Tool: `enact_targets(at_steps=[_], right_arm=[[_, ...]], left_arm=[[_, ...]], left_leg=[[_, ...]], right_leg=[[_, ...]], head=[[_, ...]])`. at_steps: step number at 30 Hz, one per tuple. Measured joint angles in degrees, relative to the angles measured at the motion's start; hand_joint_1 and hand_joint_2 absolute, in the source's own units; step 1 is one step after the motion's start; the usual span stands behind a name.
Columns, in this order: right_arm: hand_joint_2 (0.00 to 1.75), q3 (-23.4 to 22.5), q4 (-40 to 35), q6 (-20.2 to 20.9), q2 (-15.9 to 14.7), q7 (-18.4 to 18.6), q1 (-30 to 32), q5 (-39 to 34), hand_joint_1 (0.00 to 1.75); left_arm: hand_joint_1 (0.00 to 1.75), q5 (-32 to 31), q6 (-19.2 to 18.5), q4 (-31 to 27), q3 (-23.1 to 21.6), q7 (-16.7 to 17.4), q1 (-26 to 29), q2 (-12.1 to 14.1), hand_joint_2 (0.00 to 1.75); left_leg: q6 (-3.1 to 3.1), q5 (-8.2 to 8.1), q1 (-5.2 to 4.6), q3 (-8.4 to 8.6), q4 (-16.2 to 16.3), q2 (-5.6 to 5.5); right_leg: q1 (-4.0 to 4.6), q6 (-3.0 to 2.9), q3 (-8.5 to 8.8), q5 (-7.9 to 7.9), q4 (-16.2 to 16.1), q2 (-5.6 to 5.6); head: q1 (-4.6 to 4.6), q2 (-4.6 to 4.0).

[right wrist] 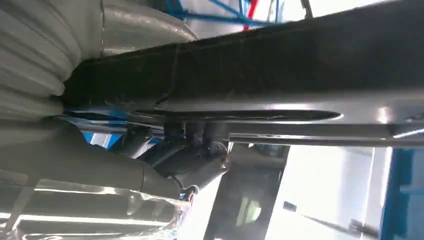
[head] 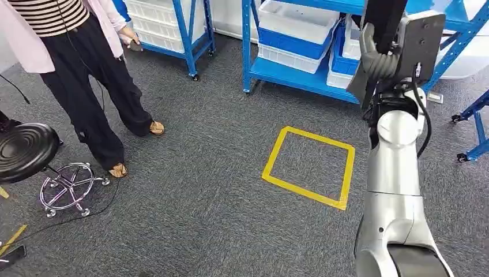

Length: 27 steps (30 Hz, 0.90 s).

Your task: Take the parts from the cabinet and place them on the table.

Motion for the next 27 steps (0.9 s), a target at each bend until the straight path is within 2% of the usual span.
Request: enact_targets(at_steps=[1, 2, 3, 4, 5, 6, 7, 8, 9, 10, 11, 12, 15, 16, 17, 18, 19, 21, 22, 23, 24, 25, 26, 27], right_arm=[[1.75, 0.0, -0.5, 0.0, 0.0, 0.4, -0.4, 0.4, 1.75], [1.75, 0.1, -1.1, -0.2, -0.1, 0.7, -0.7, 0.8, 1.75], [1.75, 0.1, -1.7, -0.3, -0.2, 0.7, -0.7, 0.8, 1.75], [1.75, 0.1, -2.3, -0.7, -0.4, 0.8, -0.6, 0.9, 1.75], [1.75, 0.1, -2.8, -0.7, -0.6, 0.9, -0.3, 0.9, 1.75], [1.75, 0.1, -3.3, -0.9, -0.8, 1.2, 0.1, 0.9, 1.75], [1.75, 0.1, -3.5, -1.0, -1.0, 1.3, 0.5, 0.9, 1.75], [1.75, 0.1, -3.8, -1.2, -1.1, 1.4, 0.8, 0.9, 1.75], [1.75, 0.1, -4.0, -1.2, -1.2, 1.4, 1.0, 1.0, 1.75], [1.75, 0.1, -4.2, -1.2, -1.2, 1.4, 0.9, 1.0, 1.75], [1.75, 0.1, -4.5, -1.2, -1.3, 1.4, 0.9, 1.0, 1.75], [1.75, 0.1, -5.0, -1.2, -1.3, 1.4, 0.9, 1.0, 1.75], [1.75, 0.1, -5.4, -1.2, -1.6, 1.4, 1.1, 1.0, 1.75], [1.75, 0.1, -5.5, -1.2, -1.6, 1.4, 1.1, 1.0, 1.75], [1.75, 0.1, -5.8, -1.2, -1.7, 1.4, 1.2, 1.0, 1.75], [1.75, 0.1, -5.8, -1.2, -1.9, 1.4, 1.2, 1.0, 1.75], [1.75, 0.1, -5.9, -1.2, -2.0, 1.4, 1.2, 1.0, 1.75], [1.75, 0.1, -5.9, -1.2, -2.5, 1.5, 1.6, 1.0, 1.75], [1.75, 0.1, -5.9, -1.2, -2.6, 1.5, 1.9, 1.0, 1.75], [1.75, 0.1, -5.9, -1.2, -2.7, 1.5, 2.1, 1.0, 1.75], [1.75, 0.1, -5.9, -1.2, -2.7, 1.5, 2.2, 1.0, 1.75], [1.75, 0.1, -5.9, -1.2, -2.8, 1.5, 2.2, 1.0, 1.75], [1.75, 0.1, -6.1, -1.3, -2.8, 1.5, 2.2, 1.2, 1.75], [1.75, 0.2, -6.1, -1.3, -3.0, 1.5, 2.2, 1.3, 1.75]], left_arm=[[0.0, 0.5, 0.1, 0.0, 0.0, 0.2, 0.1, 0.0, 1.75], [0.0, 0.8, 0.3, 0.0, 0.1, 0.3, 0.2, -0.1, 1.75], [0.0, 0.8, 0.6, 0.0, 0.1, 0.3, 0.2, -0.1, 1.75], [0.0, 0.9, 0.9, 0.0, 0.1, 0.3, 0.0, 0.0, 1.75], [0.0, 0.8, 1.0, 0.0, 0.1, 0.4, 0.0, 0.2, 1.75], [0.0, 0.8, 1.1, 0.0, 0.1, 0.6, 0.1, 0.3, 1.75], [0.0, 0.8, 1.3, 0.0, 0.1, 0.7, 0.1, 0.4, 1.75], [0.0, 0.7, 1.4, 0.0, 0.2, 0.7, 0.1, 0.5, 1.75], [0.0, 0.7, 1.4, 0.0, 0.2, 0.7, 0.1, 0.7, 1.75], [0.0, 0.7, 1.5, 0.0, 0.2, 0.7, 0.1, 0.8, 1.75], [0.0, 0.7, 1.5, 0.0, 0.2, 0.7, 0.1, 0.9, 1.75], [0.0, 0.7, 1.5, 0.0, 0.2, 0.7, 0.0, 1.1, 1.75], [0.0, 0.7, 1.6, 0.0, 0.2, 0.7, 0.0, 1.1, 1.75], [0.0, 0.7, 1.6, 0.0, 0.2, 0.7, 0.0, 1.2, 1.75], [0.0, 0.7, 1.6, 0.0, 0.2, 0.8, 0.1, 1.0, 1.75], [0.0, 0.7, 1.6, 0.0, 0.2, 0.8, 0.1, 1.0, 1.75], [0.0, 0.7, 1.6, 0.0, 0.2, 0.8, 0.0, 1.1, 1.75], [0.0, 0.7, 1.6, 0.0, 0.2, 0.8, -0.1, 1.1, 1.75], [0.0, 0.7, 1.6, 0.0, 0.2, 0.8, -0.1, 1.1, 1.75], [0.0, 0.7, 1.6, 0.0, 0.2, 0.8, 0.0, 1.0, 1.75], [0.0, 0.7, 1.6, 0.0, 0.2, 0.9, 0.1, 1.0, 1.75], [0.0, 0.5, 1.6, 0.0, 0.2, 0.9, 0.0, 1.0, 1.75], [0.0, 0.2, 1.7, 0.0, 0.2, 1.1, 0.0, 1.0, 1.75], [0.0, 0.1, 1.7, 0.0, 0.2, 1.2, 0.0, 1.0, 1.75]], left_leg=[[-0.16, 0.0, 0.07, -0.21, 0.1, -0.34], [-0.37, -1.05, -0.08, -1.09, 1.2, 1.69], [-0.66, -2.94, -0.07, -2.08, 4.0, 3.56], [-0.91, -5.31, 0.11, -4.03, 8.5, 4.56], [-1.04, -7.29, 0.16, -6.04, 13.1, 5.08], [-1.11, -8.37, 0.15, -7.58, 16.5, 5.28], [-1.05, -8.29, 0.15, -8.07, 17.7, 5.33], [-0.83, -7.16, 0.12, -7.28, 16.2, 5.35], [-0.46, -5.31, 0.02, -5.34, 12.7, 5.47], [0.09, -3.21, -0.18, -2.63, 7.8, 6.04], [0.97, -1.57, -0.72, 0.41, 2.6, 8.07], [1.26, -2.84, -1.31, 1.15, 1.0, 9.7], [1.52, -2.43, -1.65, 0.8, 0.7, 7.75], [1.88, -2.07, -1.65, 0.88, 0.1, 7.12], [2.18, -1.43, -0.84, 1.97, -0.7, 6.75], [2.57, -1.15, -0.95, 2.02, -1.1, 6.21], [2.74, -0.98, -0.92, 1.96, -1.1, 5.87], [2.77, -0.96, -0.81, 1.95, -1.1, 4.43], [2.76, -0.95, -0.8, 1.96, -1.0, 3.73], [2.7, -0.93, -0.74, 2.01, -1.0, 3.01], [2.6, -0.91, -0.61, 2.06, -1.0, 2.25], [2.44, -0.94, -0.45, 2.07, -0.8, 1.55], [2.12, -1.04, -0.35, 2.03, -0.6, 0.89], [1.66, -1.2, -0.4, 1.64, -0.2, 0.3]], right_leg=[[-0.76, -0.57, -0.04, 0.37, -0.3, -0.47], [-0.73, -0.75, 0.02, 0.47, -0.3, -0.85], [-0.74, -1.17, 0.03, 0.53, -0.3, -1.15], [-0.47, -1.5, 0.02, 0.48, -0.3, -1.61], [-0.26, -1.51, 0.02, 0.47, -0.3, -2.15], [-0.14, -1.56, 0.01, 0.43, -0.3, -2.7], [0.0, -1.62, 0.01, 0.4, -0.3, -3.16], [0.18, -1.63, 0.01, 0.38, -0.3, -3.69], [0.33, -1.67, 0.02, 0.35, -0.3, -4.13], [0.44, -1.67, 0.06, 0.33, -0.3, -4.54], [0.57, -1.7, 0.14, 0.29, -0.3, -4.92], [0.91, -1.67, 0.02, 0.27, -0.4, -5.39], [0.95, -1.17, 0.13, 0.06, -0.6, -6.98], [1.17, -0.96, 0.33, 0.01, -0.7, -7.53], [1.3, -0.6, -0.48, -0.49, 0.0, -6.5], [0.98, -0.8, -0.99, -1.79, 1.9, -4.14], [0.9, -1.19, -2.73, -3.71, 5.9, -2.77], [0.71, -1.34, -7.17, -7.18, 15.2, -1.84], [0.62, -1.0, -8.53, -7.69, 18.0, -1.69], [0.44, -0.52, -8.65, -7.05, 17.7, -1.68], [0.22, 0.21, -7.34, -5.34, 14.7, -1.65], [-0.06, 1.0, -5.06, -3.02, 9.6, -1.44], [-0.6, 1.76, -2.62, -0.69, 4.2, -0.25], [-1.13, 2.07, -1.04, 0.34, 0.4, 2.33]], head=[[-0.02, 0.0], [-0.18, 0.0], [-0.88, 0.0], [-0.83, 0.0], [-0.85, 0.0], [-0.9, 0.0], [-0.87, -0.02], [-0.9, 0.0], [-0.88, 0.0], [-0.9, 0.0], [-0.92, 0.0], [-0.81, -0.02], [-0.81, -0.02], [-0.85, -0.02], [-0.76, 0.0], [-0.68, 0.0], [-0.63, 0.0], [-0.5, 0.0], [-0.46, 0.0], [-0.48, 0.0], [-0.48, 0.0], [-0.46, 0.0], [-0.46, 0.0], [-0.35, 0.0]])
